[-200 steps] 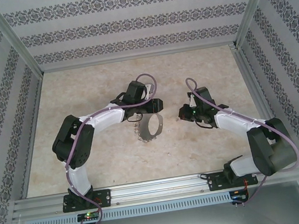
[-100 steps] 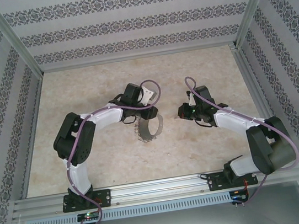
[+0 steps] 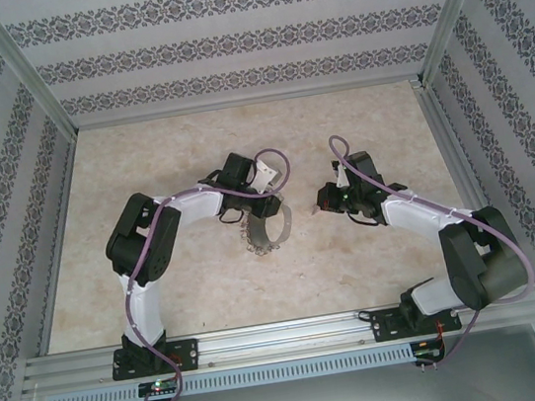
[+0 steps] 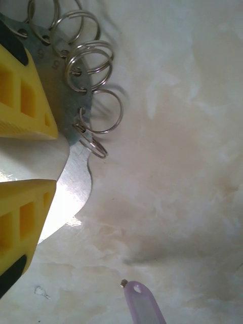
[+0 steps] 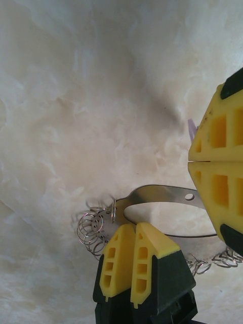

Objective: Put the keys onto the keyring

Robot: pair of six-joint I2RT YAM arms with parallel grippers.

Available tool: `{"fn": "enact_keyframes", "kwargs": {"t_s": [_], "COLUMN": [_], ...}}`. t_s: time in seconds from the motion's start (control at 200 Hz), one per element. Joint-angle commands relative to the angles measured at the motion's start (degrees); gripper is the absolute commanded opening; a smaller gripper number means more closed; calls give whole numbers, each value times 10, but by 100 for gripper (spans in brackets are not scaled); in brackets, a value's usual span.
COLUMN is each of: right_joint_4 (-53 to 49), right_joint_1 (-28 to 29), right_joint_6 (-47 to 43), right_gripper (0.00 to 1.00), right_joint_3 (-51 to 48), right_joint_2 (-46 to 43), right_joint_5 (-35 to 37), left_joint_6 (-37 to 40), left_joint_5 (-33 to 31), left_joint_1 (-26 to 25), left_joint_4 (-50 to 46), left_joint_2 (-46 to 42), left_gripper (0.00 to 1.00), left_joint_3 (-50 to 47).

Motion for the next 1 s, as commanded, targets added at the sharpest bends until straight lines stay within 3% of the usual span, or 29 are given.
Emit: {"fn": "enact_keyframes", "kwargs": {"t_s": [0.0,0.465,0.789,0.994], "right_joint_4": [11,12,10,14], "right_joint_1": [-4,-6,-8,-8], "right_joint_6": [-8,-8,-9,-6], "right_gripper": [0,0,0,0], "right_joint_3": [16,15,17,15], "right_joint_2": [4,5,1,2], "right_joint_5": [-9,-9,-11,-10], "left_joint_6": [15,22,24,15], "left_joint_5": [8,7,-9,8], "left_joint_1": [4,3,25,29], "left_joint_4": [17,16,29,40], "left_joint_2": [14,44,16,9], "left_gripper": [28,27,39,41], "left_joint_3": [20,48,29,31]}}
